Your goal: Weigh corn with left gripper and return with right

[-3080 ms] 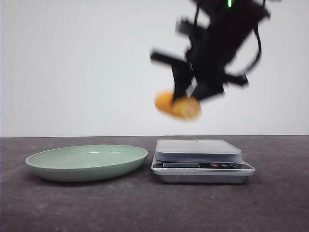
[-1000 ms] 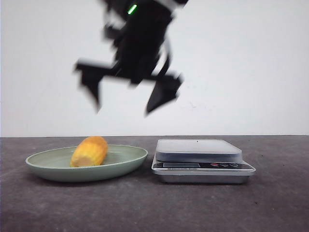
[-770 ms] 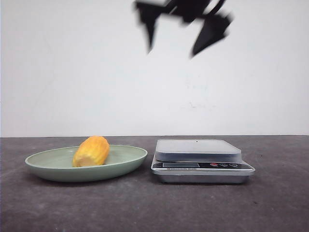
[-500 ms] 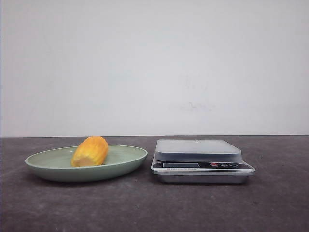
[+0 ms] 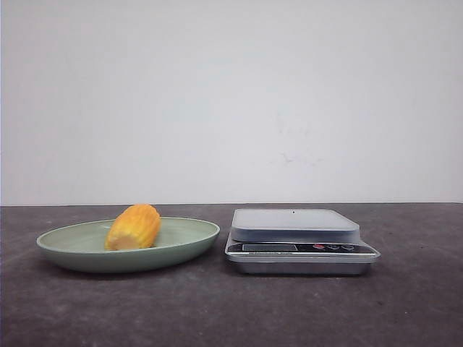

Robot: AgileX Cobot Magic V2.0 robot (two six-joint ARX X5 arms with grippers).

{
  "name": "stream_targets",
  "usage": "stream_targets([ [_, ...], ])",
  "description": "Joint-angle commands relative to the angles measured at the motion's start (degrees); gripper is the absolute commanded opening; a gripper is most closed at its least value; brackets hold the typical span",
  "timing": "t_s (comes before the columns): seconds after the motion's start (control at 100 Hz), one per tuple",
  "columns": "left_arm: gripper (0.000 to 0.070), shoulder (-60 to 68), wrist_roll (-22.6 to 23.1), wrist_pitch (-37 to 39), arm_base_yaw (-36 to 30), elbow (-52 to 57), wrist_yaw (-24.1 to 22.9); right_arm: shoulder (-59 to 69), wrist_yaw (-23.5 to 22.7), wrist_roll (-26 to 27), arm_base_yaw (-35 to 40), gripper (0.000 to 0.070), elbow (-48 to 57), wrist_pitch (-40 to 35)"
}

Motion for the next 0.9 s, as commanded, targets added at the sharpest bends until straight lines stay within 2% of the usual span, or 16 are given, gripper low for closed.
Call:
stream_targets([
  [0.0,0.047,-0.1,1.8,1.4,-0.2,0.1,-0.3,-1.5,-0.6,0.9,0.3,0.0608,-1.2,0.3],
  [0.17,0.0463,-0.1,1.9,3.3,-0.2,-2.3,-0.1,-5.2,-0.8,2.5,0.3,0.0537,-8.6,1.1],
  [0.23,0.038,-0.1,1.9,4.6,-0.2,-3.7,0.0,-5.9,-1.2,3.0,0.3,0.0491,-11.6,2.4],
  [0.27,0.0282,-0.1,1.9,5.2,-0.2,-4.5,0.0,-6.1,-1.4,3.7,0.3,0.0367,-13.6,3.2],
  [0.29,0.023,-0.1,1.9,5.7,-0.2,-4.9,0.0,-6.3,-1.3,4.0,0.3,0.0255,-14.5,3.6],
  [0.3,0.0202,-0.1,1.9,5.9,-0.2,-5.1,0.0,-6.3,-1.3,4.0,0.3,0.0229,-14.7,3.7],
  [0.34,0.0074,-0.1,1.8,6.7,-0.2,-5.7,0.1,-6.3,-1.3,4.0,0.3,0.001,-16.1,4.4],
  [0.35,0.0036,-0.1,1.8,6.8,-0.2,-5.8,0.1,-6.3,-1.4,4.0,0.3,0.0,-16.4,4.4],
  [0.36,0.0,-0.1,1.8,7.1,-0.2,-5.9,0.1,-6.3,-1.3,4.0,0.3,0.0,-16.8,4.6],
  [0.38,0.0,-0.1,1.8,7.5,-0.2,-6.2,0.1,-6.3,-1.2,4.0,0.3,0.0016,-17.2,4.8],
  [0.68,0.0023,0.0,1.6,14.1,-0.2,-7.1,0.3,-6.3,-1.2,4.1,0.3,0.0012,-18.3,7.1],
  [0.89,0.0027,0.0,1.6,14.5,-0.2,-7.0,0.3,-6.3,-1.2,4.1,0.3,0.0012,-18.3,7.3],
])
